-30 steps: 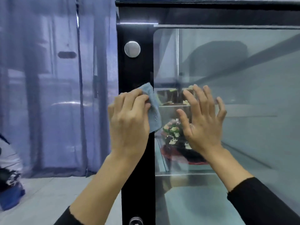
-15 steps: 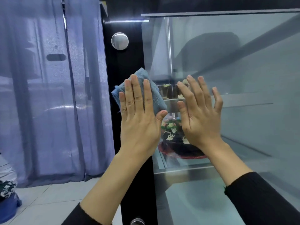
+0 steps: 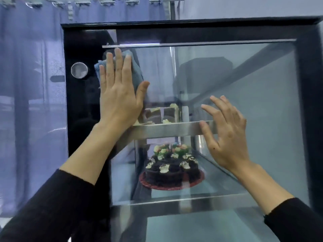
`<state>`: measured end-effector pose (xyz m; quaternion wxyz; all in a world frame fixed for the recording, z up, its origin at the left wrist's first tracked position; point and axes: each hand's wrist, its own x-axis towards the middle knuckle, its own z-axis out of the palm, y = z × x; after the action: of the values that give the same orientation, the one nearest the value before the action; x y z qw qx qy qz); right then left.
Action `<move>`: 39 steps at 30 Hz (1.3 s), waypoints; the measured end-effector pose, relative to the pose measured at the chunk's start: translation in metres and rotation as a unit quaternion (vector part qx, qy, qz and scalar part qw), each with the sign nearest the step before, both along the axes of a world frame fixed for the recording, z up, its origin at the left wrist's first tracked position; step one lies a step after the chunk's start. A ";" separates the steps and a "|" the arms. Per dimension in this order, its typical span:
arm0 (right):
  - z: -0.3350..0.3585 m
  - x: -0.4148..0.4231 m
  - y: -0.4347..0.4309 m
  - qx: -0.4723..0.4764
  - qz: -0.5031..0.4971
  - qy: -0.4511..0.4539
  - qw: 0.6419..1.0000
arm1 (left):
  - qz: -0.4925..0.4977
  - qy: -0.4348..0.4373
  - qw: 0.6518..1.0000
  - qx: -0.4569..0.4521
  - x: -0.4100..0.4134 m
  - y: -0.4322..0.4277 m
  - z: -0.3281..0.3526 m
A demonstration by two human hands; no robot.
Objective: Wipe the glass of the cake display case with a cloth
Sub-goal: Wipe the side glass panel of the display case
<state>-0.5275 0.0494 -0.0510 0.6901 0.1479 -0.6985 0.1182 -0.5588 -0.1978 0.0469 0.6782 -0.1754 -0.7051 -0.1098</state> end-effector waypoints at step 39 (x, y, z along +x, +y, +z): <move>0.020 0.003 0.206 -0.042 -0.052 -0.007 0.998 | 0.061 -0.035 0.975 -0.213 0.016 0.119 -0.166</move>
<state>-0.5246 0.2551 -0.0314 0.6964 0.0813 -0.7042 0.1122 -0.5424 -0.0784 -0.1194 0.6056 -0.2684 -0.7451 0.0783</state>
